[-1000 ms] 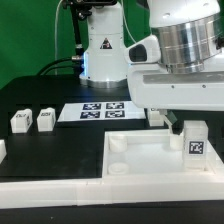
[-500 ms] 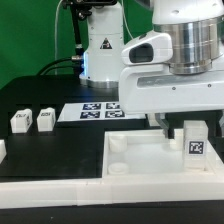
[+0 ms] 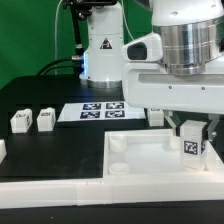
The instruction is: Assemble one leg
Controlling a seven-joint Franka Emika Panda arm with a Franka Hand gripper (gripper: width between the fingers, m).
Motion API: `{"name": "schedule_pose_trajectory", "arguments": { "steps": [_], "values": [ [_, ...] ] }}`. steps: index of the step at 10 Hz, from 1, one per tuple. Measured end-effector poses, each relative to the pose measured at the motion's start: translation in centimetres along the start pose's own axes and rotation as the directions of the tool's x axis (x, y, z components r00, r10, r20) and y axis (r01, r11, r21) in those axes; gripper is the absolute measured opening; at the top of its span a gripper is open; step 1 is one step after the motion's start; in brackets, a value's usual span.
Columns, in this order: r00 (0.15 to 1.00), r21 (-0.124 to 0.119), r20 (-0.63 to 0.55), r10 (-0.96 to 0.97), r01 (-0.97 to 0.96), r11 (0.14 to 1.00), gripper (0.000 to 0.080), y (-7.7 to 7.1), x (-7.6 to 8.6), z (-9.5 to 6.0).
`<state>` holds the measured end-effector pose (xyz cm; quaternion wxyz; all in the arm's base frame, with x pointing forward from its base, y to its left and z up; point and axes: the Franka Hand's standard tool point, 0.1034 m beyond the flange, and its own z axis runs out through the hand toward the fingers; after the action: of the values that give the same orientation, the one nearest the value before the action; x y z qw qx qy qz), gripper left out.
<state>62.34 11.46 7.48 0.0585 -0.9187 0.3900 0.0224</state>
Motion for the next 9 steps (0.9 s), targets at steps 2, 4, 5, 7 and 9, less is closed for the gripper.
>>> {"name": "schedule_pose_trajectory", "arguments": {
  "steps": [2, 4, 5, 7, 9],
  "values": [
    [0.921, 0.028, 0.023, 0.389, -0.389, 0.921, 0.0294, -0.08, -0.14, 0.14],
    [0.781, 0.031, 0.044, 0.623, -0.625, 0.780, 0.0294, -0.55, -0.51, 0.08],
    [0.723, 0.028, 0.048, 0.689, -0.690, 0.723, 0.0294, -0.60, -0.54, 0.07],
    [0.715, 0.027, 0.047, 0.697, -0.699, 0.715, 0.0294, -0.57, -0.52, 0.10],
    [0.766, 0.029, 0.045, 0.641, -0.643, 0.766, 0.0522, -0.57, -0.58, 0.17]
  ]
}}
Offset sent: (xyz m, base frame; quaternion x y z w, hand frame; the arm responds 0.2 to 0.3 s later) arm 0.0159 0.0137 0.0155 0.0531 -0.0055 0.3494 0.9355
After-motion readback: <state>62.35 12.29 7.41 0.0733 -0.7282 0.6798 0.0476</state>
